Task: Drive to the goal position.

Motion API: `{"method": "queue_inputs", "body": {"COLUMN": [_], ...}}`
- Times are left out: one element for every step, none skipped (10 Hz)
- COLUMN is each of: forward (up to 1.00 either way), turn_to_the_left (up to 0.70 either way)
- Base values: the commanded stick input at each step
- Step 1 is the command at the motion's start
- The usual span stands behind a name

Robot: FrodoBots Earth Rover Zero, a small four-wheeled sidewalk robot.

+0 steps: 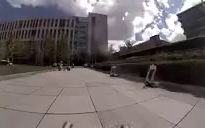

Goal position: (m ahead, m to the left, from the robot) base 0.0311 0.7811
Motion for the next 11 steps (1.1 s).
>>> {"method": "queue_inputs", "body": {"forward": [0.04, 0.04, 0.04, 0.05, 0.05, 0.05, 0.05, 0.05, 0.04, 0.05, 0.05], "turn_to_the_left": [0.0, 0.0, 0.0, 0.0, 0.0, 0.0, 0.0, 0.0, 0.0, 0.0, 0.0]}}
